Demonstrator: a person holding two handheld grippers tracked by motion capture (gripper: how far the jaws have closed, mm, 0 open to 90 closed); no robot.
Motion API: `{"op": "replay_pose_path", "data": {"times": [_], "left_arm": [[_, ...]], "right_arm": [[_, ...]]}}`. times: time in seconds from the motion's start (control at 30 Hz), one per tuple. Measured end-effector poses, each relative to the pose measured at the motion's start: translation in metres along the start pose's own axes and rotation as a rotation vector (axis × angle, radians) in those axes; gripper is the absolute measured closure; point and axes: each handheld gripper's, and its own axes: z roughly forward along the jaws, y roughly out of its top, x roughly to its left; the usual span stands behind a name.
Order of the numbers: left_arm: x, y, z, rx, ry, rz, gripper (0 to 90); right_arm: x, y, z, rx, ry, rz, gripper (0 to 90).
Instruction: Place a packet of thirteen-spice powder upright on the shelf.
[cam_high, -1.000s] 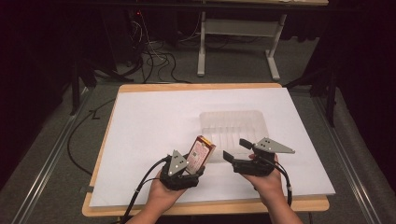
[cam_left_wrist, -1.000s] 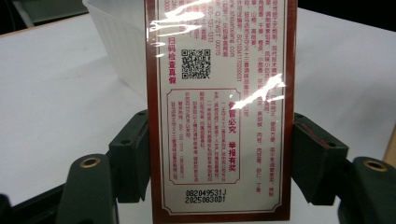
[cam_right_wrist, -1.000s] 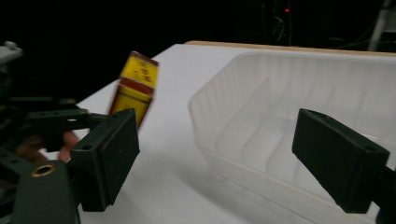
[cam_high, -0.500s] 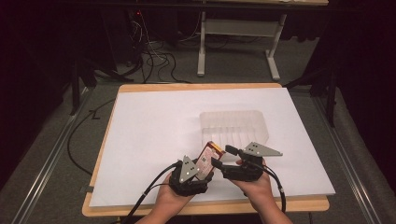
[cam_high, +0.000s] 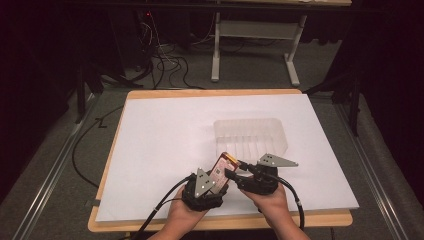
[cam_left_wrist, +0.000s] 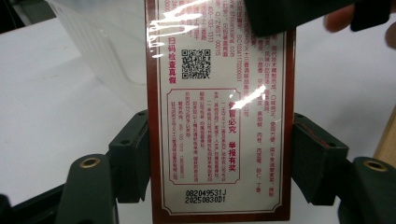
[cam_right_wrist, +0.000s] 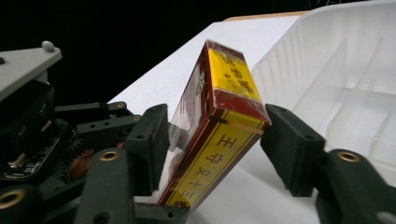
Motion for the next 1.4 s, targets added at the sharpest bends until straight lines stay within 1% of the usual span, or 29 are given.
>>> {"op": "replay_pose_path", "data": {"times": [0.1,0.17,0.33,0.4,0.5,0.6,0.77,0.83,0.9,1.0,1.07,1.2,1.27,1.33,1.4], "left_arm": [[-0.001,0.0,0.001,0.005,-0.006,0.005,32.7],[0.0,-0.001,0.002,0.014,-0.012,-0.002,32.7],[0.002,-0.002,0.004,0.025,-0.028,-0.009,32.7],[0.002,-0.003,0.005,0.028,-0.023,-0.005,32.7],[0.001,-0.004,0.005,0.032,-0.026,-0.005,32.6],[0.001,-0.004,0.005,0.025,-0.025,-0.006,32.4],[0.001,-0.005,0.006,0.03,-0.04,-0.013,30.5],[0.002,-0.005,0.008,0.035,-0.037,-0.017,27.5],[0.003,-0.005,0.008,0.042,-0.045,-0.019,24.8],[0.005,-0.004,0.007,0.034,-0.055,-0.024,22.5],[0.005,-0.004,0.007,0.028,-0.061,-0.027,22.2],[0.006,-0.002,0.005,0.018,-0.071,-0.02,21.3],[0.008,-0.002,0.003,0.01,-0.072,-0.023,22.4],[0.01,-0.002,0.001,0.004,-0.07,-0.027,22.4],[0.012,-0.002,0.0,0.0,-0.07,-0.033,22.5]], "right_arm": [[0.0,-0.001,0.001,-0.005,0.014,0.0,53.0],[0.001,-0.002,0.001,-0.003,0.012,0.007,55.6],[0.0,-0.002,0.0,-0.006,0.044,0.033,63.0],[0.001,-0.002,0.0,-0.006,0.047,0.02,64.2],[0.003,-0.002,0.0,-0.001,0.051,0.014,65.3],[0.006,-0.002,-0.001,-0.002,0.05,0.004,66.2],[0.011,-0.001,-0.002,-0.003,0.05,-0.019,67.8],[0.012,0.0,-0.004,-0.006,0.036,-0.032,68.1],[0.012,0.001,-0.006,-0.015,0.033,-0.034,68.2],[0.01,0.002,-0.009,-0.029,0.013,-0.041,68.2],[0.009,0.003,-0.012,-0.035,0.005,-0.041,68.2],[0.007,0.004,-0.016,-0.047,-0.01,-0.048,68.2],[0.007,0.003,-0.018,-0.052,-0.044,-0.068,68.2],[0.005,0.004,-0.02,-0.055,-0.043,-0.058,68.2],[0.003,0.005,-0.023,-0.065,-0.053,-0.056,68.2]]}}
